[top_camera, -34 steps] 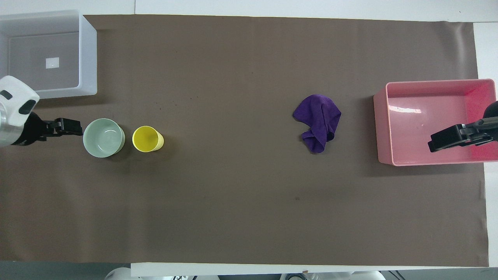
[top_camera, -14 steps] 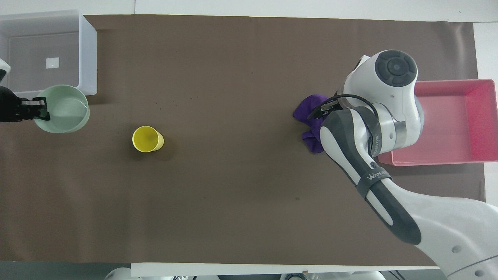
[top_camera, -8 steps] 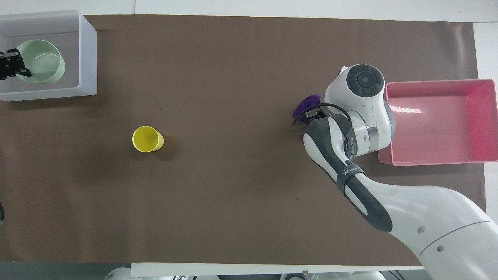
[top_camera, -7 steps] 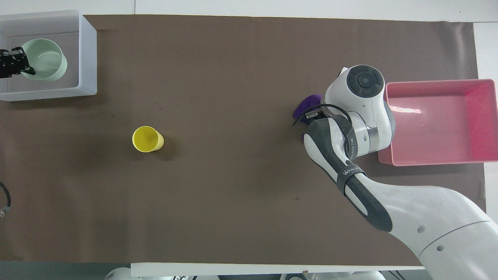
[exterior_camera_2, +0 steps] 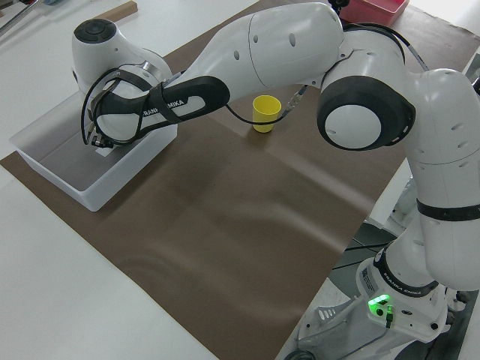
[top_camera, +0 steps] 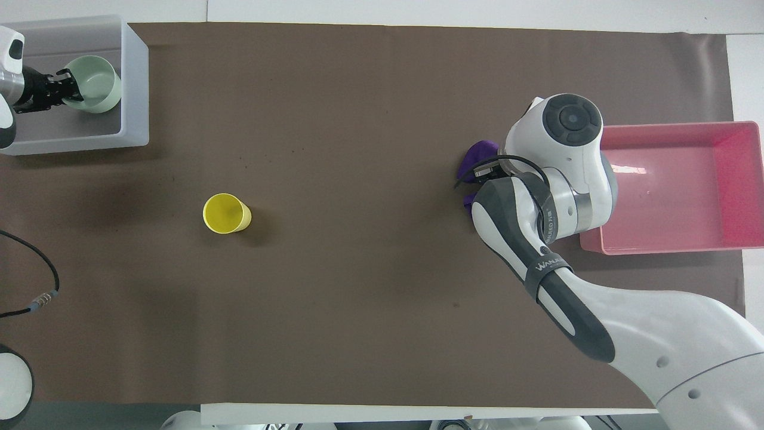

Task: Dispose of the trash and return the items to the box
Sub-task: 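Release the bowl in the box while the right gripper carries the cloth, then grasp the yellow cup with the left gripper while the right drops the cloth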

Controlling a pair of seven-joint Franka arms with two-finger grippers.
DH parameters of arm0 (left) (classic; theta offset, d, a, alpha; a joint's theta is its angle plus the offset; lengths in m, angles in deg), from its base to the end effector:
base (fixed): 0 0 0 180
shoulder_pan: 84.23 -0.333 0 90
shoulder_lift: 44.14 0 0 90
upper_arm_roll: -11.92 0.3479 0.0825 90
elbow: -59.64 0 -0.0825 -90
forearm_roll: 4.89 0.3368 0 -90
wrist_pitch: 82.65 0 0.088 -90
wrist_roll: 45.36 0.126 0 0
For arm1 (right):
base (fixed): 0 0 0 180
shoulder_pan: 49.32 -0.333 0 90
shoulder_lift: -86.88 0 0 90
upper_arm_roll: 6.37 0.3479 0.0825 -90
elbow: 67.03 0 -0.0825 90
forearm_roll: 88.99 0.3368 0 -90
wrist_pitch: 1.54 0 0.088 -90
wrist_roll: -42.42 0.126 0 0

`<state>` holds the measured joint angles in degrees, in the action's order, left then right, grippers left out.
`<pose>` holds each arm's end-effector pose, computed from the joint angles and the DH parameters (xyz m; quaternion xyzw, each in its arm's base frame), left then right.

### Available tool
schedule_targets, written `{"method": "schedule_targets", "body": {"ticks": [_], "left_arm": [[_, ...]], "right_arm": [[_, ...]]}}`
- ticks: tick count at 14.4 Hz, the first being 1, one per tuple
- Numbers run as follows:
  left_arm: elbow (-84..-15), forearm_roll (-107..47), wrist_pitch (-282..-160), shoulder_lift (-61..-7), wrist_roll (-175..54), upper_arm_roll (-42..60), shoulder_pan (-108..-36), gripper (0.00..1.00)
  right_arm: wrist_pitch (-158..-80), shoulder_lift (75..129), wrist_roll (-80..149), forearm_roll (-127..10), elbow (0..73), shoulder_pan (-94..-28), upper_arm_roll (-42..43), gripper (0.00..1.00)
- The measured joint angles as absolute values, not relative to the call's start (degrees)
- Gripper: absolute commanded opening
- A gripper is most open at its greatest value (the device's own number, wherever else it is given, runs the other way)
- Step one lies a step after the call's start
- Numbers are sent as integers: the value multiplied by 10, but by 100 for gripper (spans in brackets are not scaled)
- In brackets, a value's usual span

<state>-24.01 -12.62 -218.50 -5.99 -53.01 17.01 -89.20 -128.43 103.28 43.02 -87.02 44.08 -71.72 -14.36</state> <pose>0.7173 0.1091 0.3488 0.9752 0.1817 0.1244 0.0240 0.5613 0.1511 0.3783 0.9936 0.1126 -0.0031 0.0064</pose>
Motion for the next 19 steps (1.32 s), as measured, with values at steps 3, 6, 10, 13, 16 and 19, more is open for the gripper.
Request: {"method": "schedule_targets", "body": {"ticks": [3, 6, 10, 13, 16, 19], "left_arm": [[-234, -74, -2156, -115, -530, 179, -891, 100], [-245, -60, -2003, -213, -530, 177, -853, 100], [-326, -59, -1788, -301, -542, 176, -732, 100], [-431, -59, -1844, -339, -573, 175, -650, 100], [-542, -59, -1912, -378, -596, 174, -604, 97], [-632, -59, -1981, -417, -597, 175, -600, 11]], "right_arm": [[-1192, 989, 430, -870, 396, -695, -145, 1], [-1126, 944, 430, -871, 370, -654, -147, 1], [-1081, 918, 383, -876, 361, -588, -149, 1], [-1080, 918, 287, -885, 370, -513, -151, 2], [-1096, 918, 224, -905, 387, -455, -152, 5], [-1179, 916, 190, -906, 461, -424, -152, 5]]}}
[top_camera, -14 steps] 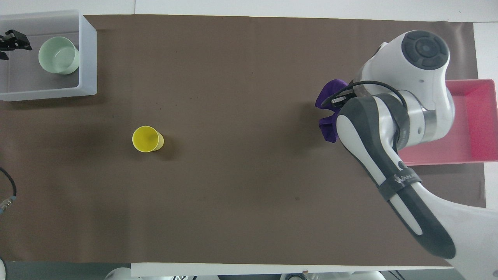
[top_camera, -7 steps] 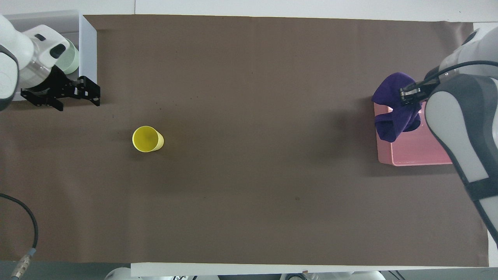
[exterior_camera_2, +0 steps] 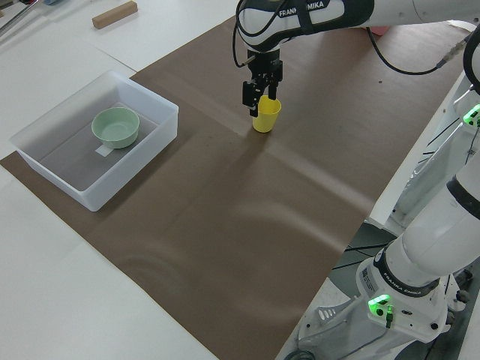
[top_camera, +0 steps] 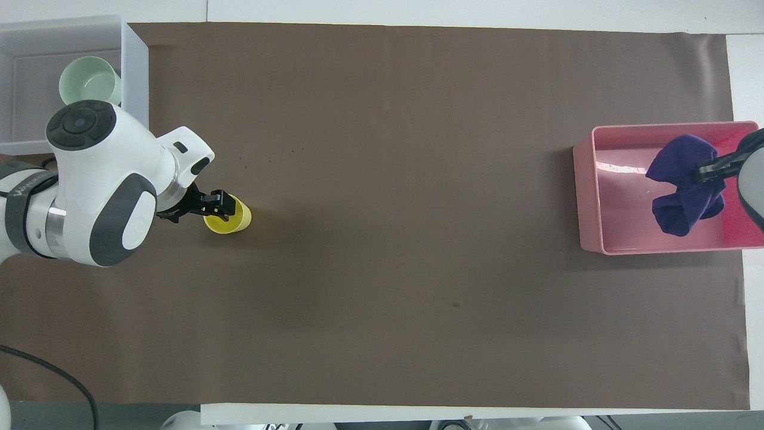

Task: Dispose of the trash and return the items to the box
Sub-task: 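Grasp the yellow cup with the left gripper while the right drops the cloth, then carry the yellow cup into the white box and set it in the bowl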

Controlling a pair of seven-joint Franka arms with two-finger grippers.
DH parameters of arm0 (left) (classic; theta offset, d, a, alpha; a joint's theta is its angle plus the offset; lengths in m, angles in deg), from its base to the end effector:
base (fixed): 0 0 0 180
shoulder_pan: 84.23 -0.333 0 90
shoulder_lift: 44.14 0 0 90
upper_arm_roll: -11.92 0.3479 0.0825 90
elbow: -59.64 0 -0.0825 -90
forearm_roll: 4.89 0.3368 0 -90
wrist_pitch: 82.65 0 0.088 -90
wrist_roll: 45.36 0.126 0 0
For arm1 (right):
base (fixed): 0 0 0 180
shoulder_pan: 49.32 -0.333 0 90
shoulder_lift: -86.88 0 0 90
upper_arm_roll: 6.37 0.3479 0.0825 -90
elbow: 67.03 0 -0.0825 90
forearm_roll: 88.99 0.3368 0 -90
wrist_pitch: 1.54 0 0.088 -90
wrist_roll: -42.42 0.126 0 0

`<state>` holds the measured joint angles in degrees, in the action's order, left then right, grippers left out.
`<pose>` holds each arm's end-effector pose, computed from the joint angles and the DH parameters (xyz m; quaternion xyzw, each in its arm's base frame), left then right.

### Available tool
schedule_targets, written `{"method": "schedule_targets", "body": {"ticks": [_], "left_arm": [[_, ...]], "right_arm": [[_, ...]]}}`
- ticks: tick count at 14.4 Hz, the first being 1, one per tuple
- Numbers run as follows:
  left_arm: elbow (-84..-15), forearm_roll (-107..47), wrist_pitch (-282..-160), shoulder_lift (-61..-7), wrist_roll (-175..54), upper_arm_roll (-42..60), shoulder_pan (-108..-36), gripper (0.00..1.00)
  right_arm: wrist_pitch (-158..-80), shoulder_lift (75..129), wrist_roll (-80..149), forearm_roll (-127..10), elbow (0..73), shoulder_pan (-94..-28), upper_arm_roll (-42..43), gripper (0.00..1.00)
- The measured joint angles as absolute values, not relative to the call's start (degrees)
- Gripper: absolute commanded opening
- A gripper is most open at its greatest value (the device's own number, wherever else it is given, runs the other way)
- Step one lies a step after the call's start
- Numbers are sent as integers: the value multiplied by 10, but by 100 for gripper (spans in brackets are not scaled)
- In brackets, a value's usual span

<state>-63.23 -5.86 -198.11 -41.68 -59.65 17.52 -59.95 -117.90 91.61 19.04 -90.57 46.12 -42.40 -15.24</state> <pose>0.4589 -0.1569 0.4105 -0.9957 0.0337 0.0839 0.0194 0.5116 -0.1448 0.4606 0.9971 0.0726 -0.0183 0.0133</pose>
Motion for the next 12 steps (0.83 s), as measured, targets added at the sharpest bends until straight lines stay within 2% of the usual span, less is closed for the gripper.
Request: {"method": "schedule_targets", "body": {"ticks": [1, 2, 4, 5, 6, 8, 10, 12], "left_arm": [[-656, -59, -2002, -427, -597, 176, -600, 6], [-673, -59, -2021, -434, -597, 178, -600, 2], [-688, -59, -2054, -441, -598, 181, -600, 0], [-689, -59, -2069, -442, -604, 181, -600, 0], [-689, -59, -2078, -442, -613, 182, -600, 0], [-681, -82, -2083, -442, -628, 182, -601, 0], [-630, -115, -2046, -438, -642, 184, -603, 0], [-522, -124, -1948, -428, -664, 186, -616, 0]], "right_arm": [[-1207, 916, 186, -906, 488, -421, -152, 7], [-1230, 917, 185, -906, 511, -421, -152, 13], [-1263, 917, 185, -906, 544, -423, -150, 34], [-1277, 918, 185, -906, 555, -423, -149, 47], [-1283, 918, 185, -906, 561, -423, -149, 70], [-1283, 918, 185, -906, 562, -425, -148, 99], [-1282, 918, 186, -906, 558, -429, -146, 99], [-1277, 917, 189, -906, 550, -441, -144, 99]]}}
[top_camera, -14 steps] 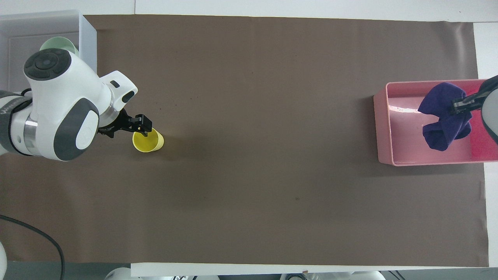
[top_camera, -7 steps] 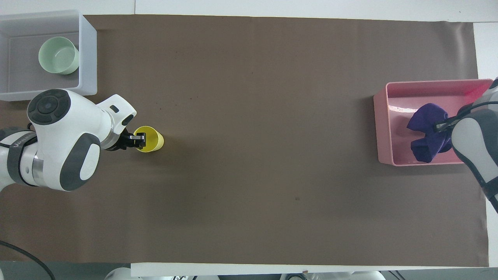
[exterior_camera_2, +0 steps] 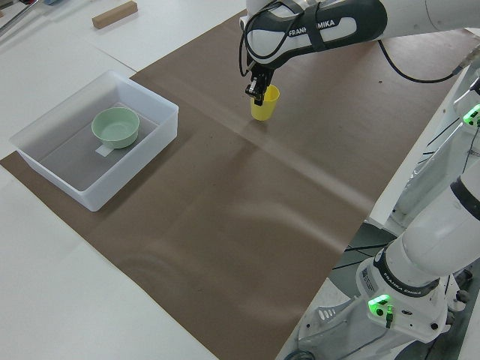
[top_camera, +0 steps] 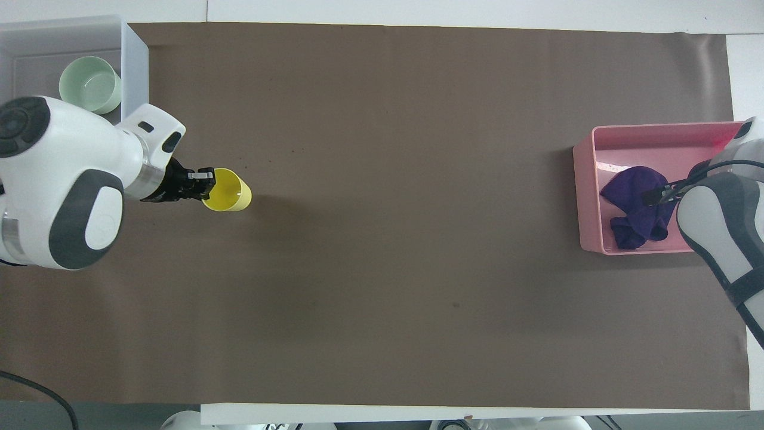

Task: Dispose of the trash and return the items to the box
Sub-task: 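Carry the yellow cup into the white box and set it in the bowl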

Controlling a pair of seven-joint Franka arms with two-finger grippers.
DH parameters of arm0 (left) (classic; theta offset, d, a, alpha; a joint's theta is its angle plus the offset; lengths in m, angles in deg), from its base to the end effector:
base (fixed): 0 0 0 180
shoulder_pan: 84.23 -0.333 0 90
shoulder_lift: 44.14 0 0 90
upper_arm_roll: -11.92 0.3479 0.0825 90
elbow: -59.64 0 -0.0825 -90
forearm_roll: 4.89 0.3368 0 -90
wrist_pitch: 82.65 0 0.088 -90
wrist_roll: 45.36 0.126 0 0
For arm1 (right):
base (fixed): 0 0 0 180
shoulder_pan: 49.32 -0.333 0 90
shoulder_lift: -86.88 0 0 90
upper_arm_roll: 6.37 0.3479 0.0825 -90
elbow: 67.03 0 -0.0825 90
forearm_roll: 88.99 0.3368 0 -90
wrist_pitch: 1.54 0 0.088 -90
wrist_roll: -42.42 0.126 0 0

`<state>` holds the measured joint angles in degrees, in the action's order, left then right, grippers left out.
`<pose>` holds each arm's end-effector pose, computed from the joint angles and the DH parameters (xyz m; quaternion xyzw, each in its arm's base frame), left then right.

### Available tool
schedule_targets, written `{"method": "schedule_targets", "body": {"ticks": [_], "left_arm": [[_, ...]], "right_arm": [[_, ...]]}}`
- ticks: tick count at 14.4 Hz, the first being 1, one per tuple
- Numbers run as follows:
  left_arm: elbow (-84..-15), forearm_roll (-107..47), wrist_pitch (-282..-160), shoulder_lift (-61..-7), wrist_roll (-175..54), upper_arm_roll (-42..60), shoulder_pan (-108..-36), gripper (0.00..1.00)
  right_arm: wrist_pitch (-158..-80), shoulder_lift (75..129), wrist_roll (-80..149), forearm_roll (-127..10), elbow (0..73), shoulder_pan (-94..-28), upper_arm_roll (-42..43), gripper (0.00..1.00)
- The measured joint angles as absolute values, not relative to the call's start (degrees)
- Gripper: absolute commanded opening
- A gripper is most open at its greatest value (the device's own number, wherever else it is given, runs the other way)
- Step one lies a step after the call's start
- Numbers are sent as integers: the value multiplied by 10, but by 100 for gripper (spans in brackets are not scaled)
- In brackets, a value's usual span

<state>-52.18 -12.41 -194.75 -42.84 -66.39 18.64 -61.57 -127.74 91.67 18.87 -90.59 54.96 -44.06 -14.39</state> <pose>0.4954 -0.1534 0.4957 0.9958 0.0695 -0.0271 0.0534 0.5032 -0.1190 0.4108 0.9950 0.0980 -0.0098 0.0147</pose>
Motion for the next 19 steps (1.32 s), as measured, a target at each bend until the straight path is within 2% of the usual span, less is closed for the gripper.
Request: {"method": "schedule_targets", "body": {"ticks": [2, 4, 6, 8, 10, 13, 14, 15, 16, 19], "left_arm": [[-407, -129, -1856, -412, -678, 189, -656, 0], [-322, -129, -1823, -378, -681, 196, -719, 0], [-231, -132, -1819, -305, -675, 206, -802, 0], [-133, -137, -1825, -204, -651, 206, -868, 0], [-91, -140, -1871, -123, -634, 206, -886, 0], [-91, -140, -1931, -73, -633, 200, -880, 0], [-95, -140, -1948, -67, -633, 200, -878, 10], [-104, -140, -1965, -66, -631, 200, -875, 59], [-117, -140, -1983, -67, -626, 200, -873, 97], [-144, -109, -2012, -69, -616, 200, -863, 100]], "right_arm": [[-1241, 916, 214, -905, 523, -467, -143, 99], [-1178, 915, 251, -905, 473, -503, -142, 99], [-1113, 914, 283, -905, 422, -534, -140, 99], [-1047, 914, 305, -905, 377, -554, -140, 99], [-970, 911, 309, -905, 326, -565, -139, 99], [-869, 896, 309, -905, 268, -565, -140, 99], [-842, 886, 309, -905, 258, -565, -140, 99], [-821, 874, 309, -905, 253, -565, -140, 100], [-806, 862, 309, -905, 251, -565, -141, 100], [-777, 823, 309, -905, 264, -565, -141, 100]]}}
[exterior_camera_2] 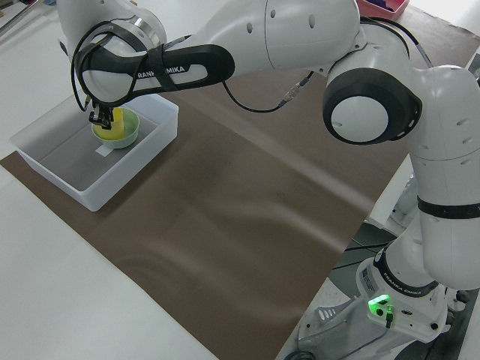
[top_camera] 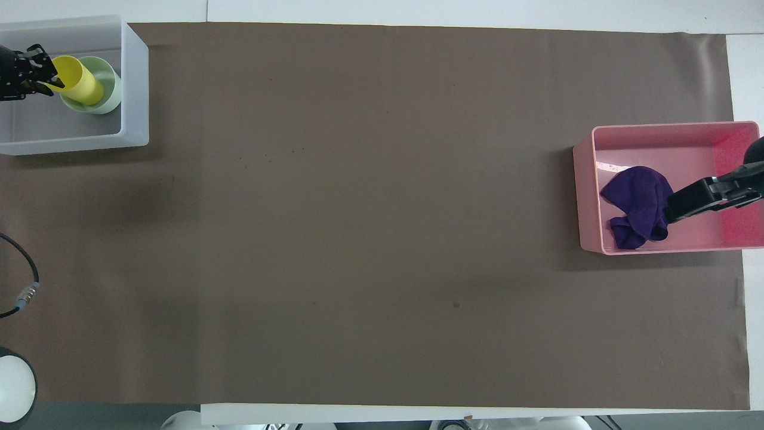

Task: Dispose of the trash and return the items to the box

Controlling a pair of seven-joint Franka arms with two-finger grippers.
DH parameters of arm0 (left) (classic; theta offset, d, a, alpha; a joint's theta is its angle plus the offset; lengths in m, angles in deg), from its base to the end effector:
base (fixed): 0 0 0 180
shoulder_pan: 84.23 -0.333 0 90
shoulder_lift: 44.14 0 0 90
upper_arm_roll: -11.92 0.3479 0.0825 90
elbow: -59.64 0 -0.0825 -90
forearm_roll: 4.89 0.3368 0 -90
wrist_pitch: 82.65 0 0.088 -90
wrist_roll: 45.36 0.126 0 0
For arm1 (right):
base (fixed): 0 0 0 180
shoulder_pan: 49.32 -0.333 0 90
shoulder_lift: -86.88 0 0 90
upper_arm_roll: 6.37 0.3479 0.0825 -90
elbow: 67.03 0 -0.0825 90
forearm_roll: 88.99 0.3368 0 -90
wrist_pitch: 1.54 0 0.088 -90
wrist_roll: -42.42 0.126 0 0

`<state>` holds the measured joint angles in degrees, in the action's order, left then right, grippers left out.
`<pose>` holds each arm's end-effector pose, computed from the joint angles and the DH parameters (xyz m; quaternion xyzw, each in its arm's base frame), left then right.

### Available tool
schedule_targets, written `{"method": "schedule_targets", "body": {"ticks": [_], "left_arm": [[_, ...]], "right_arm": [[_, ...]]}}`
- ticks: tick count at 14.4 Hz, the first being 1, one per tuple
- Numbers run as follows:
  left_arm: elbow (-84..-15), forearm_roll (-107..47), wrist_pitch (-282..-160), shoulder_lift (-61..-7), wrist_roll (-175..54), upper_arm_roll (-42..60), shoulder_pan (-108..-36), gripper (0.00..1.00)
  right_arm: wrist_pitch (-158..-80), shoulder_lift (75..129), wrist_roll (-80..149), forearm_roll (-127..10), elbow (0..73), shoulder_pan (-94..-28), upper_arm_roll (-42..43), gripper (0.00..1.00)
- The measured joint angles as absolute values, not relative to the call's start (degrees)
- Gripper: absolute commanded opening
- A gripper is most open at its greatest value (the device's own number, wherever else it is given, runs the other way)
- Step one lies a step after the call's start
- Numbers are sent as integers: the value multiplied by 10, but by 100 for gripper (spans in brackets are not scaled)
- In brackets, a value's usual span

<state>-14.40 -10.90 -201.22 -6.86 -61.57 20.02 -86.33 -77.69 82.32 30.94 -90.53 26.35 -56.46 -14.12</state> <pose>0.7170 0.0946 0.4033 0.9703 0.2327 0.0659 0.0094 0.4480 -0.0117 0.6332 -0.9894 -0.0932 0.1109 0.0037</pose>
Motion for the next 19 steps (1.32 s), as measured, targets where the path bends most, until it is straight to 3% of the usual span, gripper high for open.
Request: {"method": "schedule_targets", "body": {"ticks": [3, 8, 10, 13, 15, 17, 19], "left_arm": [[-145, -82, -1974, -102, -617, 203, -841, 100], [-165, -78, -1763, -229, -617, 204, -785, 100], [-227, -78, -1754, -283, -618, 204, -751, 100], [-353, -77, -1763, -420, -595, 203, -721, 100], [-375, -76, -1758, -490, -543, 205, -720, 100], [-352, -74, -1750, -502, -522, 209, -722, 98], [-322, -74, -1739, -481, -514, 211, -726, 97]], "right_arm": [[-776, 805, 309, -905, 283, -565, -141, 100], [-780, 806, 309, -903, 288, -569, -139, 100], [-781, 806, 309, -903, 288, -572, -139, 100], [-781, 806, 309, -903, 288, -572, -139, 100], [-781, 806, 309, -903, 288, -572, -140, 100], [-781, 806, 309, -903, 288, -572, -141, 100], [-781, 806, 309, -903, 288, -572, -141, 100]]}}
